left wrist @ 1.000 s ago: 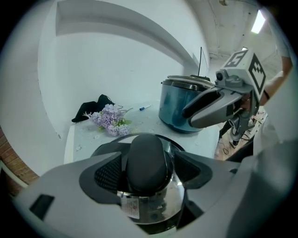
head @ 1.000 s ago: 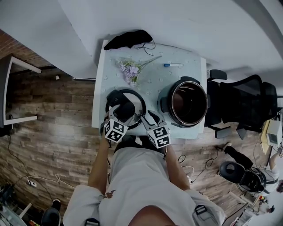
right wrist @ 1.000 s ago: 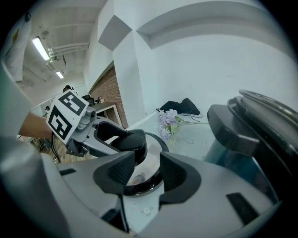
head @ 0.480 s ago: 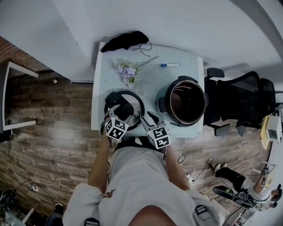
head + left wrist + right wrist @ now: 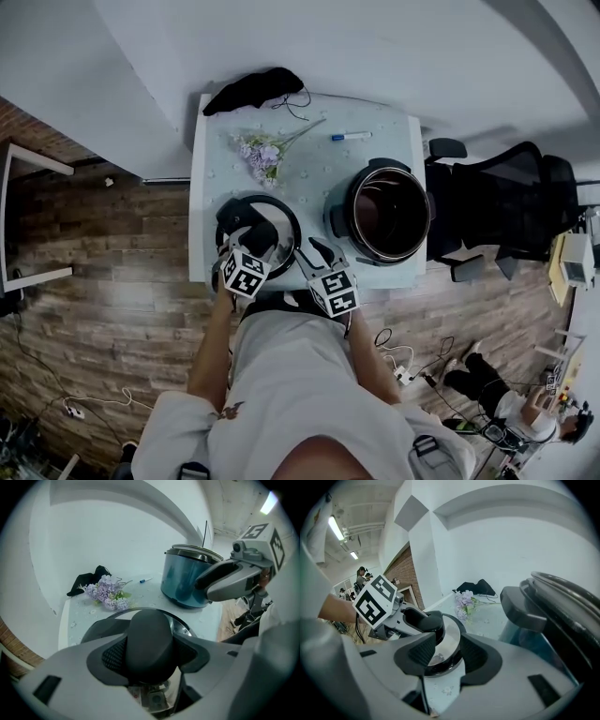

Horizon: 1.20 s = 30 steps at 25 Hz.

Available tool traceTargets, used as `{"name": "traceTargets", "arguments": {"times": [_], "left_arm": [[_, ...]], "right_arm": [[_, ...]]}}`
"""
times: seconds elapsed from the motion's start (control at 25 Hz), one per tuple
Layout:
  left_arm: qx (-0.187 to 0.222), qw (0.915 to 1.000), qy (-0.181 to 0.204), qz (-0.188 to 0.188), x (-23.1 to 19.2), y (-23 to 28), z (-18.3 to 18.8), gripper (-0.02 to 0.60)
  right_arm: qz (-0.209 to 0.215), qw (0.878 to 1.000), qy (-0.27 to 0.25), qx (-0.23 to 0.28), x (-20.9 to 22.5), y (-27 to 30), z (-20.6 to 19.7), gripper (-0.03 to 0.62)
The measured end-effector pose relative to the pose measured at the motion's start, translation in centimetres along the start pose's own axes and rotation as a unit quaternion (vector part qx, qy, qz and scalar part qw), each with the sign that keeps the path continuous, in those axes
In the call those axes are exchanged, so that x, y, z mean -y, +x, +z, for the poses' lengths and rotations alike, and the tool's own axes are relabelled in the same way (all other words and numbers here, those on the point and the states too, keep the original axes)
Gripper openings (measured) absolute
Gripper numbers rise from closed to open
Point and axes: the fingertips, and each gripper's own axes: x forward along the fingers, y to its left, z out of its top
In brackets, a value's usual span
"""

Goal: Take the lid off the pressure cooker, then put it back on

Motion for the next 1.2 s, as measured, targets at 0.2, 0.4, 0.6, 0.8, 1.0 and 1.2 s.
{"name": "traceTargets", "arguments": {"times": [0.2,0.4,0.6,0.8,1.0,1.2], "left_arm": [[-0.003,1.0,0.001,-0.008,0.1,-0.6,0.4,0.273],[0.004,0.9998,0.009,-0.017,0.1,-2.3,1.8,0.273],[0.009,0.9995,0.021,-0.022,-0.3,-5.2,4.0,0.273],[0.028,0.9981,0.051,-0.02,-1.1,-8.7,6.6,0.273],[0.054,0.9951,0.08,-0.021,-1.2,-12.1,9.8,0.273],[0.074,0.9902,0.112,-0.04,-0.4,-14.5,13.4,0.273]], "right_arm": [[-0.007,1.0,0.001,0.006,0.1,-0.6,0.4,0.167],[-0.011,1.0,-0.001,0.013,0.0,-1.4,1.2,0.167],[-0.017,0.999,-0.022,0.038,-0.2,-2.7,3.9,0.167],[-0.016,0.996,-0.039,0.074,-0.9,-4.4,7.3,0.167],[-0.035,0.992,-0.046,0.11,-0.3,-6.8,10.4,0.167],[-0.06,0.988,-0.055,0.133,1.0,-9.6,12.6,0.167]]}}
